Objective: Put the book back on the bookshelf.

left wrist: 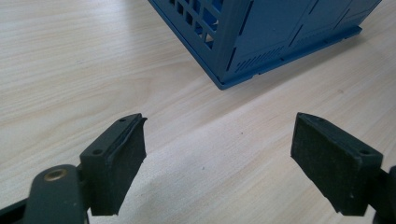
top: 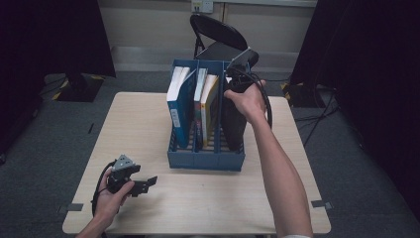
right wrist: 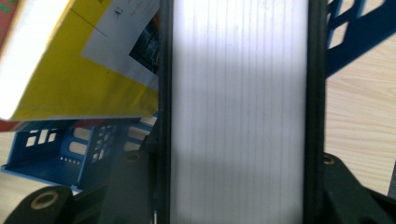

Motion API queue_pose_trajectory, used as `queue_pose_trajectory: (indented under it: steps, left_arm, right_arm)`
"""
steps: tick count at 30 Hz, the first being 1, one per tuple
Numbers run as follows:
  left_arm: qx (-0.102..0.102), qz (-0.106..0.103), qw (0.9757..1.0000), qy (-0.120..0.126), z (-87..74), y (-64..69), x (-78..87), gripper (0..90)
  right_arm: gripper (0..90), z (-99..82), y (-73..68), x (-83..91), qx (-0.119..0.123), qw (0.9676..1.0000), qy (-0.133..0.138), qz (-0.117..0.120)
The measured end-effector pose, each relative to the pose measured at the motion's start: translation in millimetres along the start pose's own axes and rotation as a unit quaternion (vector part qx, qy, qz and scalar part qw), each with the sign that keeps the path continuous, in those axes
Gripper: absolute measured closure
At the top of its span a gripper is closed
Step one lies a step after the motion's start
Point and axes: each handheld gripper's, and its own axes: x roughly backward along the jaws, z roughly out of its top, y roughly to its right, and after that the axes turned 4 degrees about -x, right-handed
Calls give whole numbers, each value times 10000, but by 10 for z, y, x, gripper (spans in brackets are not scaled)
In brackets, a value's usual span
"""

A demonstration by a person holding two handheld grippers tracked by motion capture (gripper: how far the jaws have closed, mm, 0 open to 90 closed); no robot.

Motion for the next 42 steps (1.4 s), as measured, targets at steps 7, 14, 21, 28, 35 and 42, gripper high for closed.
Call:
queue_pose_trajectory:
  steps: [7,14,21,28,35,42]
  left_arm:
    - [5,4,10000,-11,-3,-8,2,177]
    - [-5,-1,10000,-22,-3,-5,-6,176]
    - [-8,6,10000,-36,-4,-5,-12,176]
    - [10,13,10000,-47,-4,-9,-15,176]
    - [-9,8,10000,-50,-4,-8,-16,176]
    - [-48,15,10000,-55,-6,0,0,176]
  right_arm:
    - [537,16,-1,-130,-105,9999,71,-12]
    - [537,46,-20,-224,-127,9998,94,-75]
    - [537,45,-6,-335,-209,9997,102,-52]
    - [536,40,-10,-504,-272,9996,72,-72]
    - [532,13,-25,-559,-274,9995,107,-81]
    - [494,-96,-15,-519,58,9998,204,-42]
